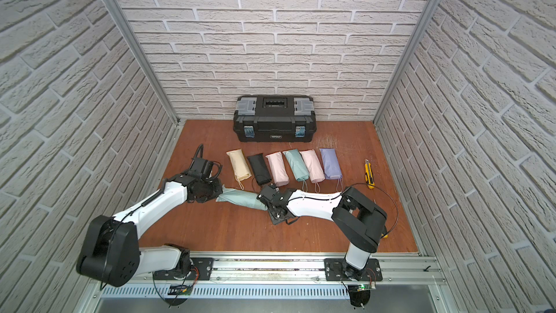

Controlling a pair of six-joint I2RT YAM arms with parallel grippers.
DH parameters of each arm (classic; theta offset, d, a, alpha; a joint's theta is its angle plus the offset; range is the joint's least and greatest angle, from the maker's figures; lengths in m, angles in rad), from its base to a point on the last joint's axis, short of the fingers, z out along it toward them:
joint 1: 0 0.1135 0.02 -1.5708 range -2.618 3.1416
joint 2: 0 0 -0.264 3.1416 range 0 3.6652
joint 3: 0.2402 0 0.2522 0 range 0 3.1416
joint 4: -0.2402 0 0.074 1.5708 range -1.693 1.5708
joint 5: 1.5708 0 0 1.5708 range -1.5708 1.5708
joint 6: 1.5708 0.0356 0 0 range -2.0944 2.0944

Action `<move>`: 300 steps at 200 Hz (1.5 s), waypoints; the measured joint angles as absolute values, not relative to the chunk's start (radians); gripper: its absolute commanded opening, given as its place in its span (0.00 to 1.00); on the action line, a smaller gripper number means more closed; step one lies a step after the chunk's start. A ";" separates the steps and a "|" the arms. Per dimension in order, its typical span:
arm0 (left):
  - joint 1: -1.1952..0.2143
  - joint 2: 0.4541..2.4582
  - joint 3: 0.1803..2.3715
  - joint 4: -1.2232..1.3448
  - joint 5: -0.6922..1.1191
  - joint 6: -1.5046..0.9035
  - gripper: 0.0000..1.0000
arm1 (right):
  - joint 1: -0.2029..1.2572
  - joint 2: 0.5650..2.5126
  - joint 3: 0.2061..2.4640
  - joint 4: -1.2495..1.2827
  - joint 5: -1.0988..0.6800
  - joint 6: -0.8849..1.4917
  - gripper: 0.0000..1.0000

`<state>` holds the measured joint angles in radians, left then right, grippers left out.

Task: Take umbrellas out of sleeves
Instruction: Take out the umbrella from the umbrella sleeve.

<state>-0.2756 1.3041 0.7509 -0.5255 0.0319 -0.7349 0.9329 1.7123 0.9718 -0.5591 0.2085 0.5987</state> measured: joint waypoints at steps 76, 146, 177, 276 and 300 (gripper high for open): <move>-0.261 1.304 0.751 -0.525 0.035 -0.732 0.00 | 0.933 1.712 0.972 -0.562 0.209 0.598 0.03; -0.243 1.304 0.757 -0.532 0.039 -0.722 0.00 | 0.933 1.713 0.973 -0.566 0.212 0.598 0.03; -0.238 1.304 0.764 -0.533 0.038 -0.715 0.00 | 0.933 1.713 0.974 -0.569 0.214 0.598 0.03; -0.229 1.304 0.764 -0.533 0.038 -0.707 0.00 | 0.933 1.713 0.976 -0.579 0.217 0.599 0.03; -0.223 1.304 0.764 -0.533 0.037 -0.707 0.00 | 0.933 1.713 0.976 -0.582 0.223 0.599 0.03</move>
<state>-0.2230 1.3041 0.7643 -0.5335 0.0372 -0.7071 0.9329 1.7126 0.9756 -0.5823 0.2226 0.5991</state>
